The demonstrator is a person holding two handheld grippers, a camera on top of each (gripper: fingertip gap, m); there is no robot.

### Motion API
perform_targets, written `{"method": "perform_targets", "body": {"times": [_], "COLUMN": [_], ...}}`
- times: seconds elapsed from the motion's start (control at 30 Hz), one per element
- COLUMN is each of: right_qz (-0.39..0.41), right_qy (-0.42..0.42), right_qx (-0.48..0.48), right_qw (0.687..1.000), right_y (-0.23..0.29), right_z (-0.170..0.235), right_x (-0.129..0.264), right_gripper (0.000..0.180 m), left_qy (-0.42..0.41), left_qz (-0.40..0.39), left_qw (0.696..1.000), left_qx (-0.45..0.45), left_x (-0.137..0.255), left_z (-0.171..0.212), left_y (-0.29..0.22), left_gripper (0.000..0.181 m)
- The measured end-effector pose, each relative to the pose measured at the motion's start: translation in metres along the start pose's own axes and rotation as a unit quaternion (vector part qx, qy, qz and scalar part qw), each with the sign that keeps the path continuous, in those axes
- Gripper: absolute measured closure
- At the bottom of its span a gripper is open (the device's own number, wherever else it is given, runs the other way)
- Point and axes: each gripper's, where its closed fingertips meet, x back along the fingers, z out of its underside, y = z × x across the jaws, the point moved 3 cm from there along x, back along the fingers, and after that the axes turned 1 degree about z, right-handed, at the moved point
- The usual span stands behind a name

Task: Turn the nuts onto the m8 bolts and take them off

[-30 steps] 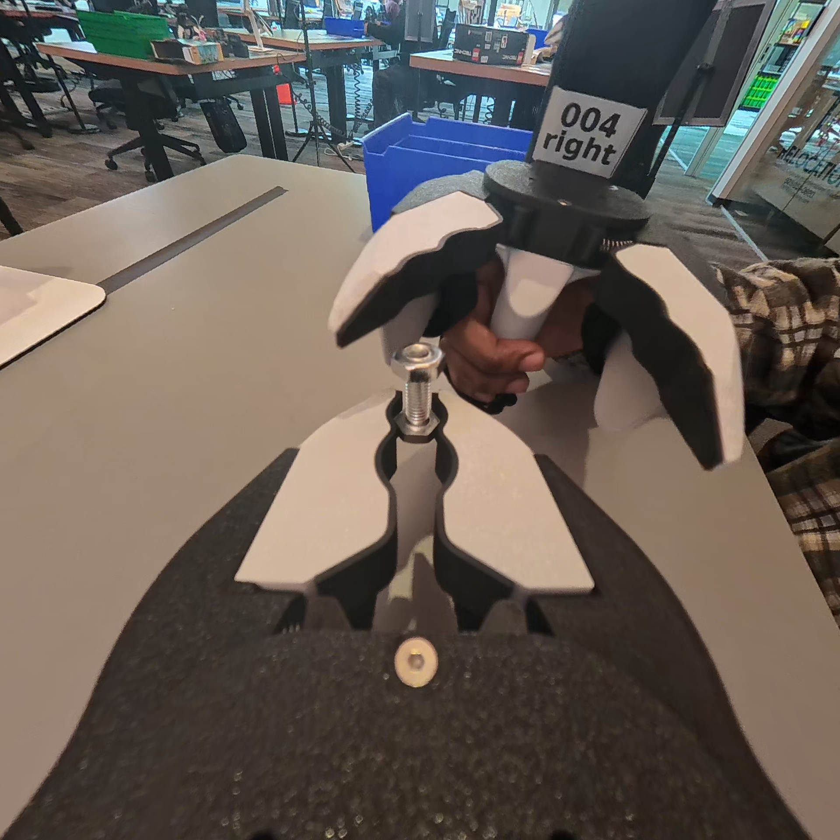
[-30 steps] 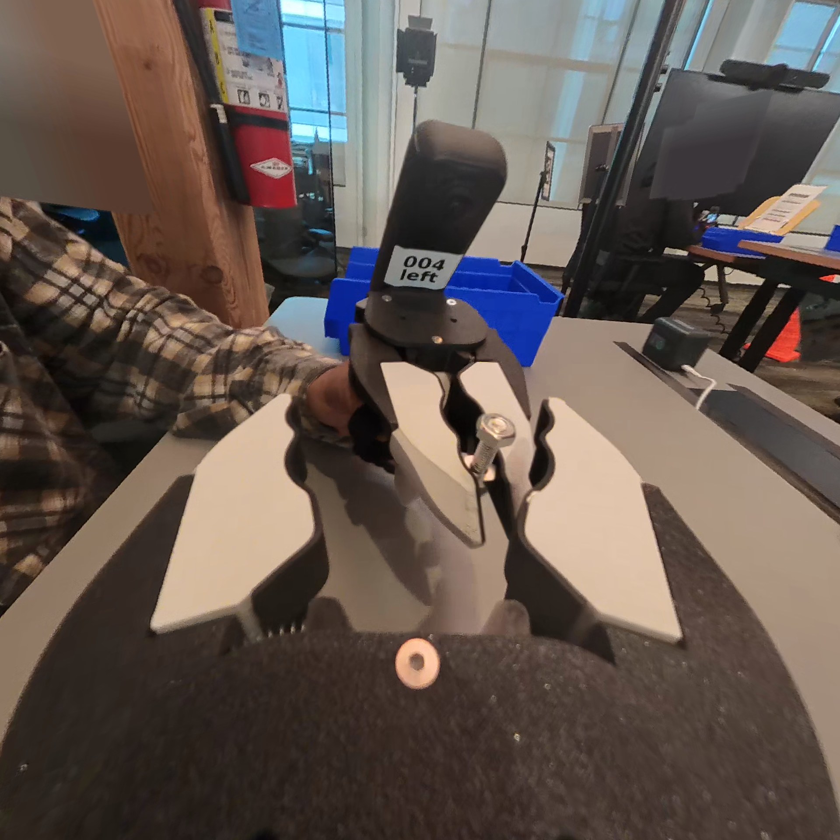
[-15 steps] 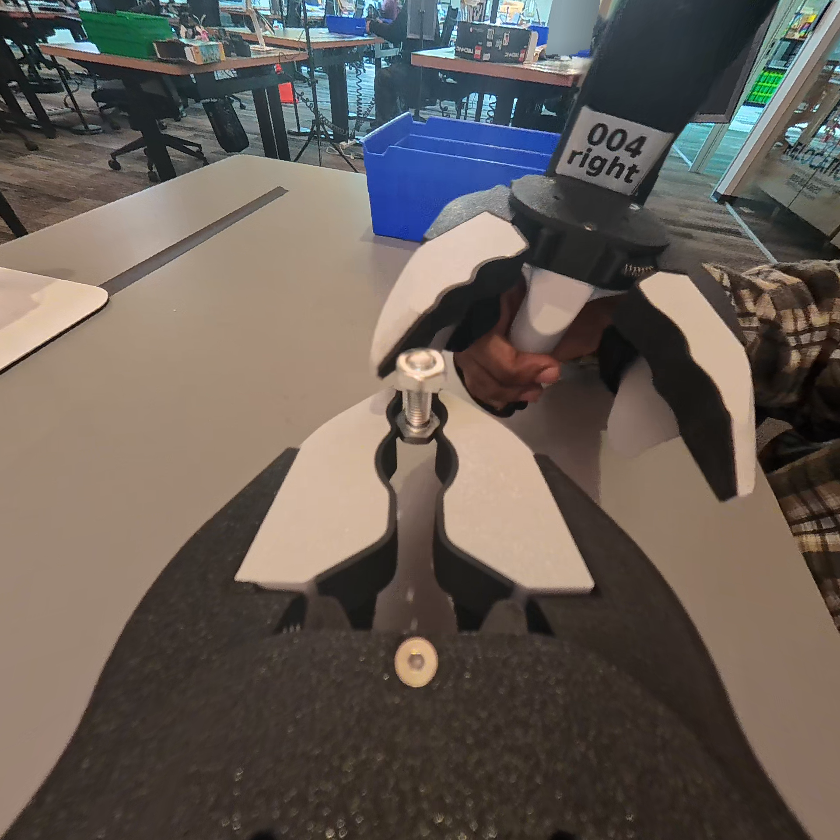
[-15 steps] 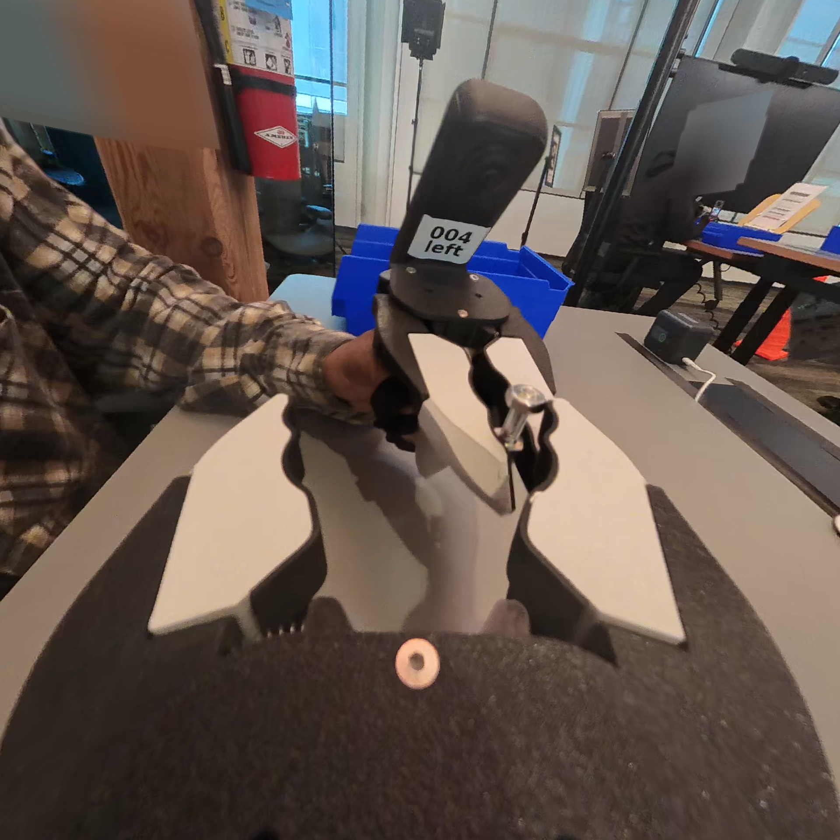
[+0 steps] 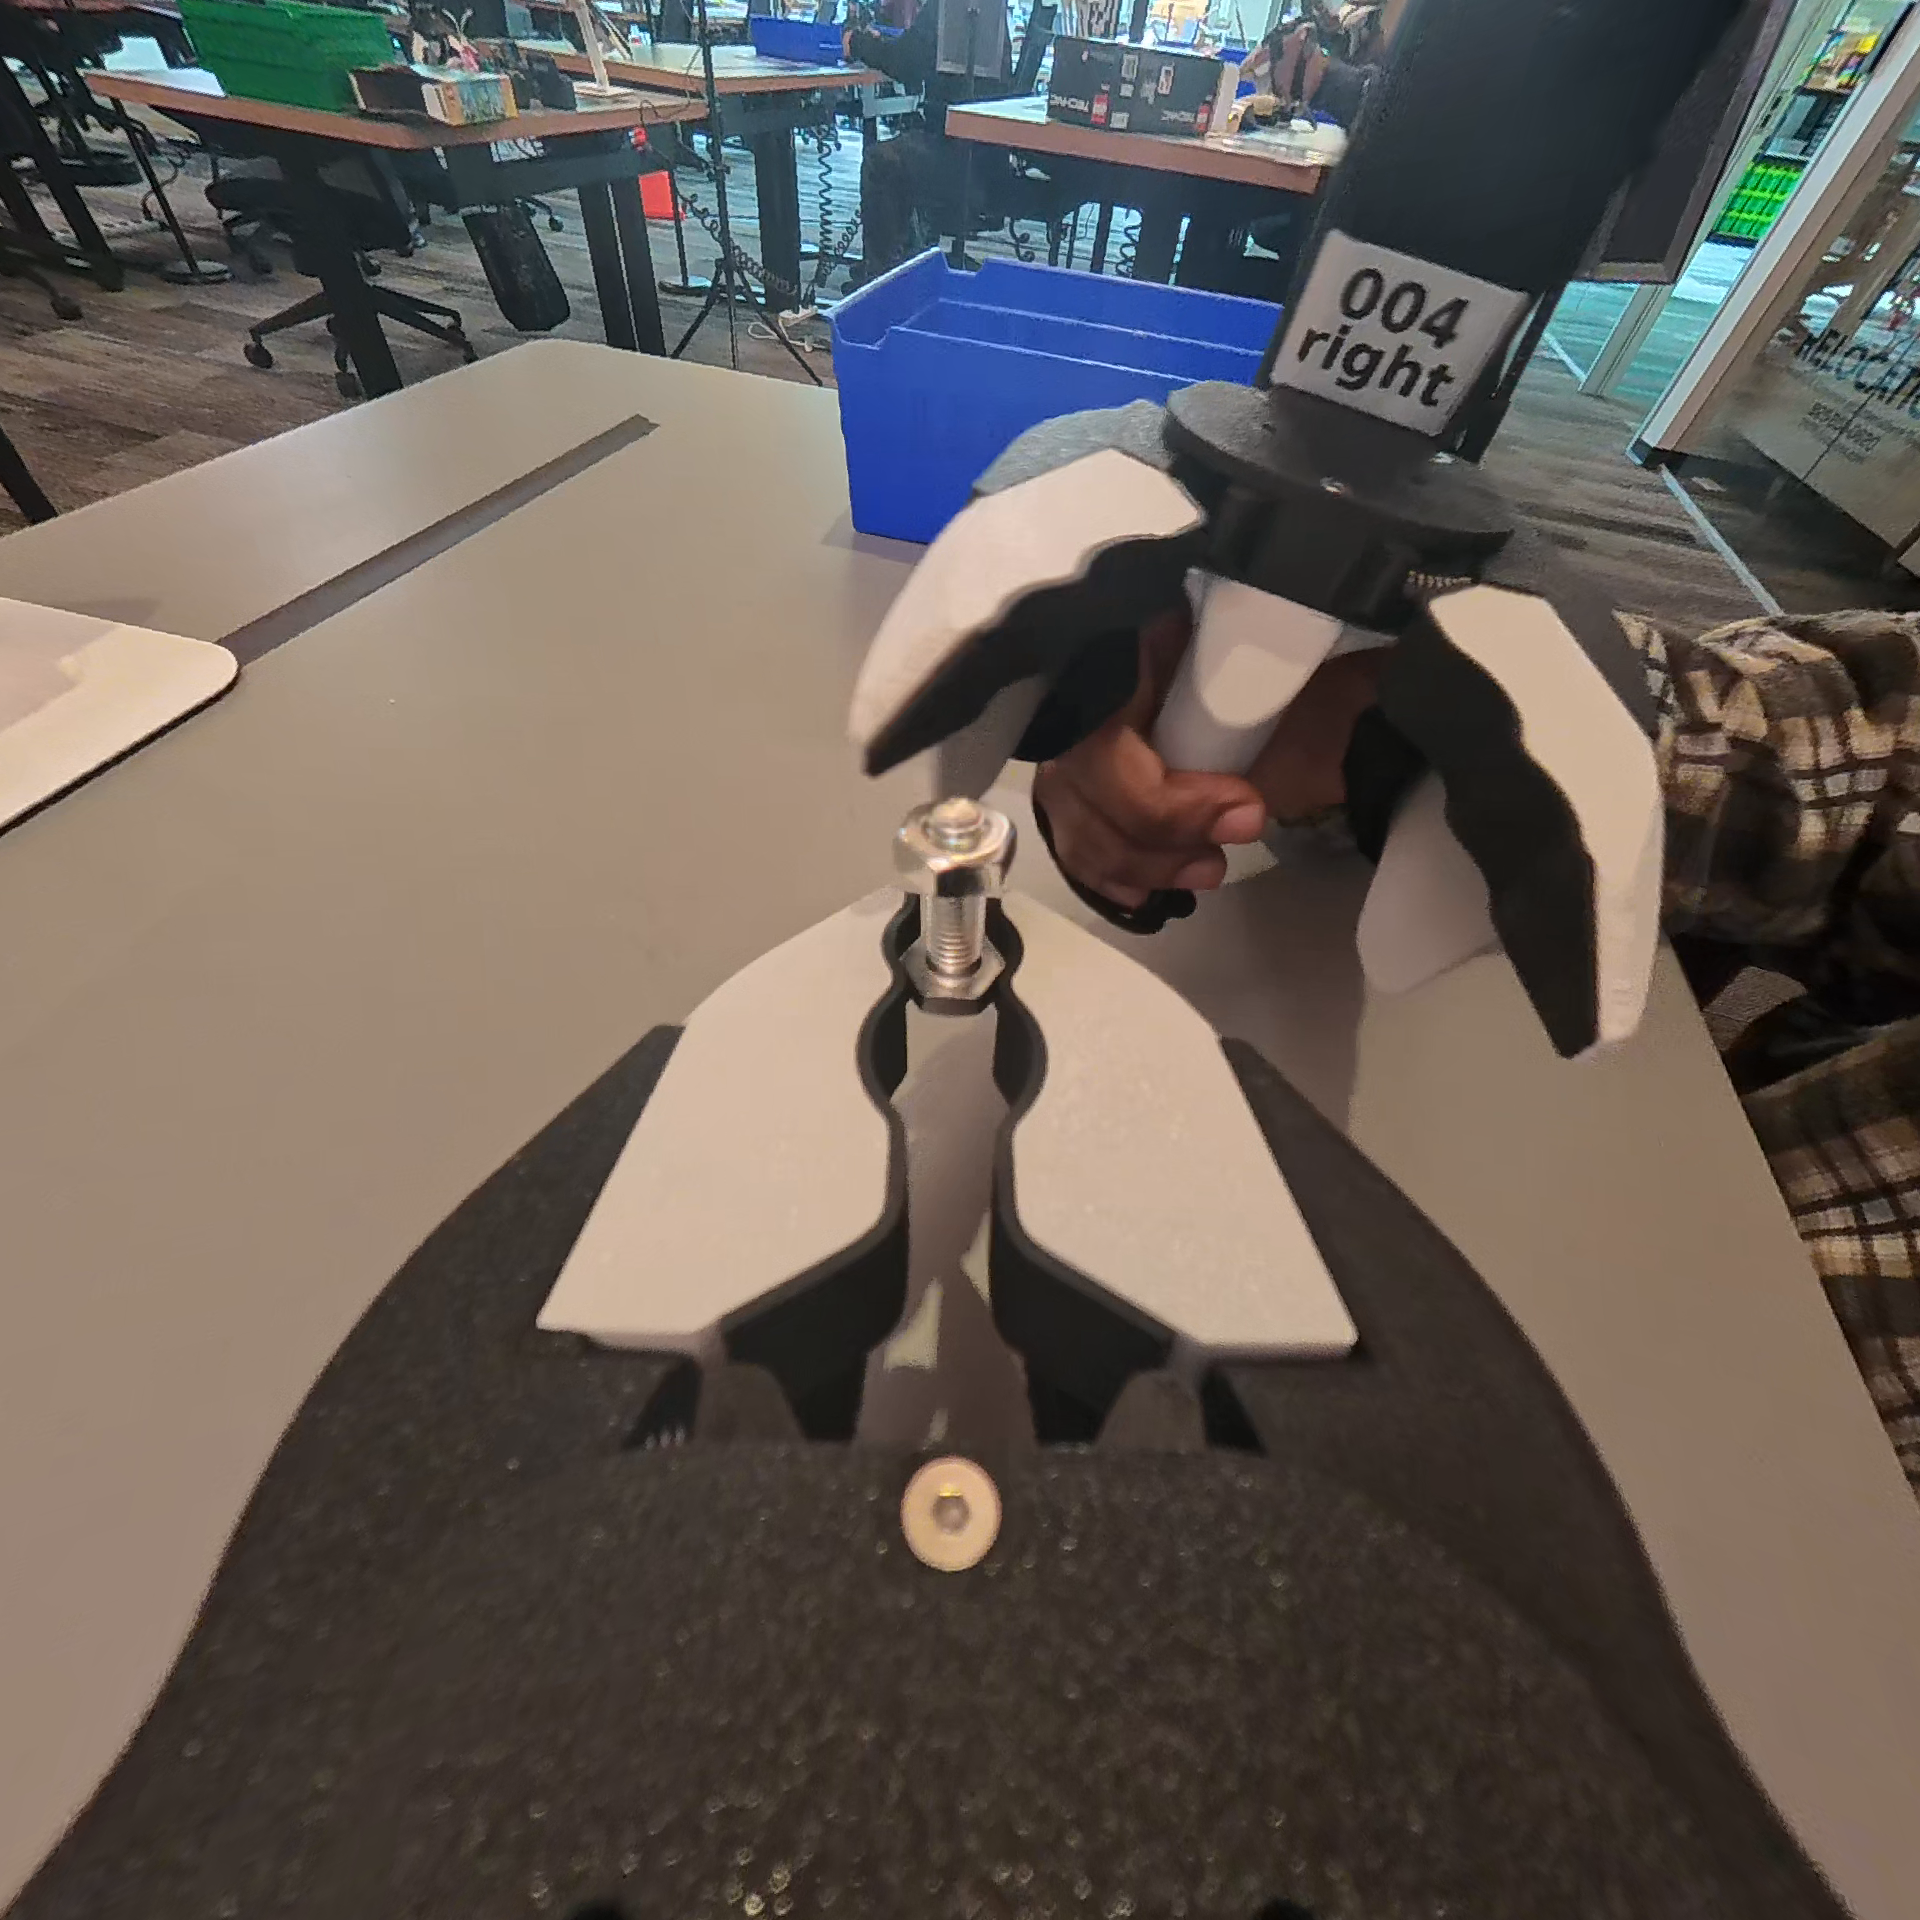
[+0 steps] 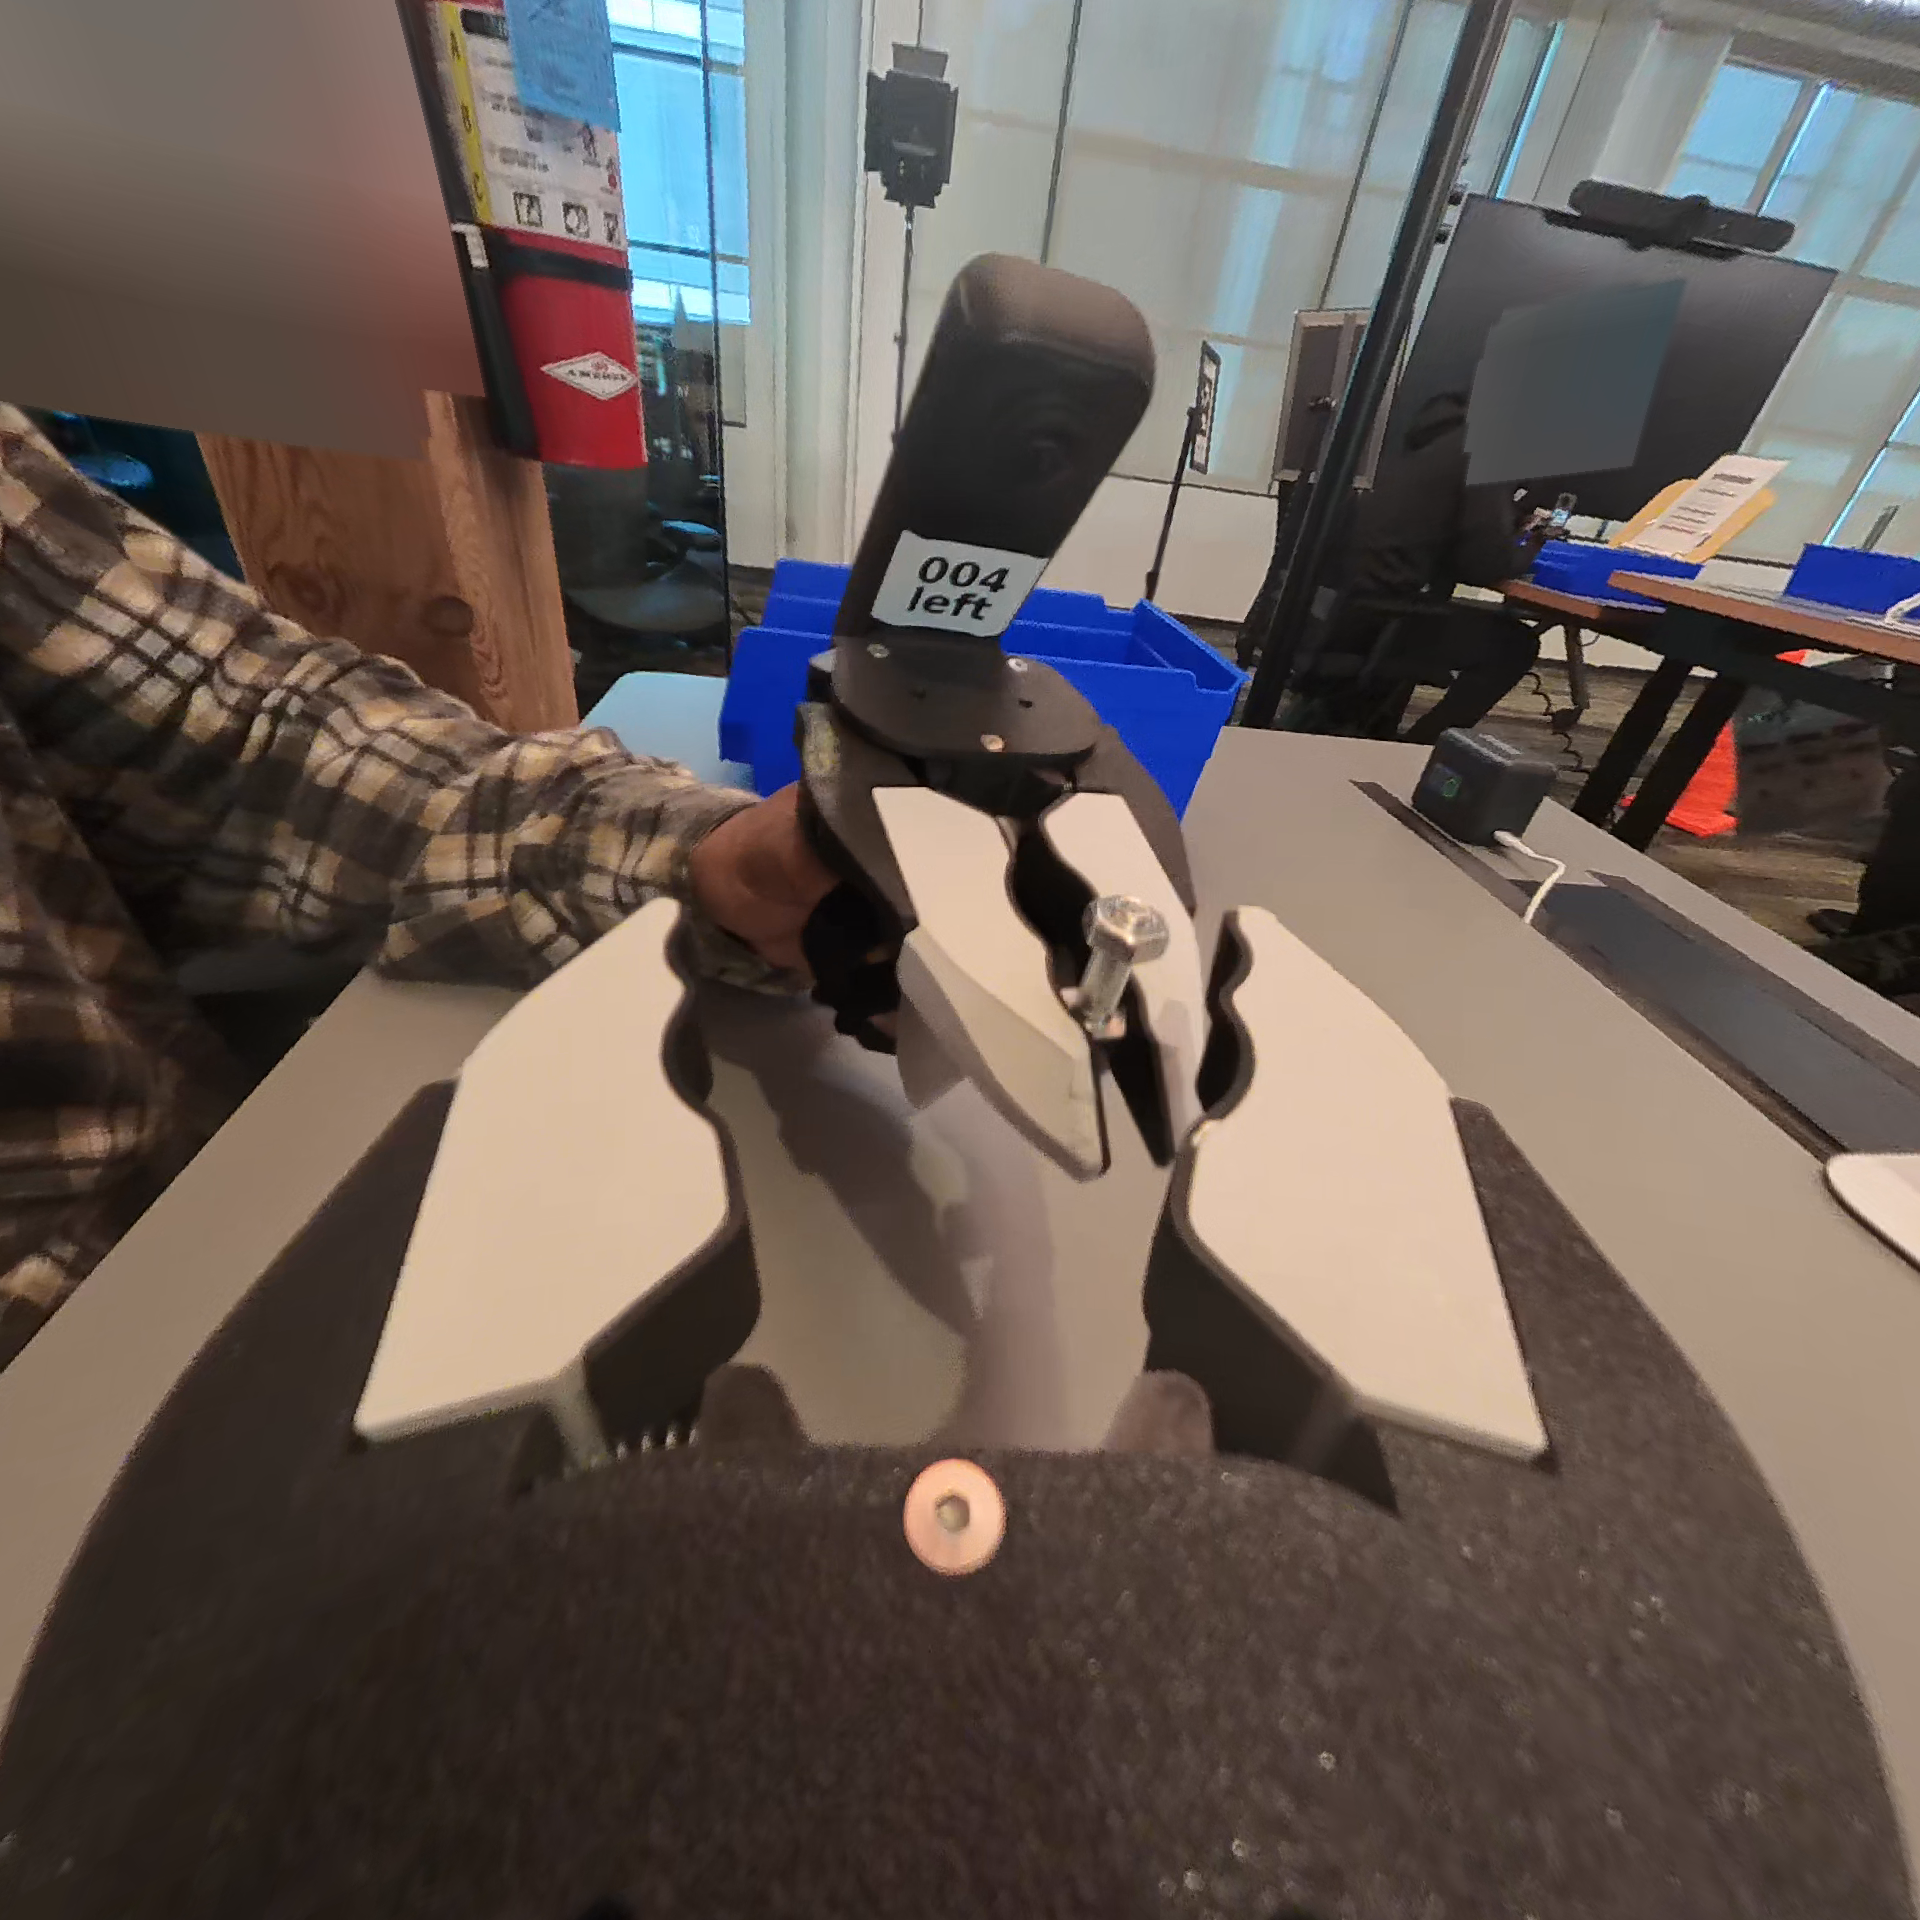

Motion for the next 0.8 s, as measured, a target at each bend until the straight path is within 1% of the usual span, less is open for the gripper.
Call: {"method": "perform_targets", "body": {"times": [0.1,0.17,0.27,0.37,0.47,0.53,0.57,0.63,0.7,0.8], "right_qz": [-0.019,-0.018,-0.008,-0.001,-0.018,-0.020,-0.016,-0.010,0.004,-0.012], "right_qy": [0.019,0.026,0.021,0.001,0.024,0.029,0.028,0.015,-0.001,0.002], "right_qx": [0.006,0.014,0.023,0.008,0.021,0.026,0.028,0.028,0.018,0.007], "right_qw": [1.000,0.999,0.999,1.000,0.999,0.999,0.999,0.999,1.000,1.000], "right_y": [0.004,0.009,0.009,-0.001,0.005,0.011,0.012,0.012,0.003,0.001], "right_z": [0.005,0.008,0.005,-0.002,0.003,0.005,0.004,0.001,-0.004,-0.003], "right_x": [-0.010,-0.006,0.008,0.001,-0.010,-0.007,-0.002,0.008,0.008,-0.006], "right_gripper": [0.086,0.083,0.095,0.091,0.086,0.083,0.084,0.094,0.091,0.086], "left_qy": [0.003,0.005,0.002,0.001,0.003,0.003,0.003,-0.001,-0.001,0.002], "left_qz": [0.000,-0.001,-0.003,0.003,0.005,0.005,0.004,0.004,0.008,0.011], "left_qw": [1.000,1.000,1.000,1.000,1.000,1.000,1.000,1.000,1.000,1.000], "left_qx": [0.000,-0.001,0.000,0.002,-0.001,-0.003,-0.004,-0.003,-0.002,-0.004], "left_x": [-0.002,-0.001,0.001,-0.001,-0.002,-0.001,-0.001,0.000,0.000,-0.003], "left_z": [0.001,0.001,-0.001,0.000,0.000,-0.001,-0.001,-0.002,-0.002,0.000], "left_y": [-0.001,-0.001,0.000,-0.002,-0.004,-0.004,-0.004,-0.004,-0.004,-0.007], "left_gripper": [0.170,0.170,0.170,0.170,0.170,0.170,0.170,0.170,0.170,0.170]}}
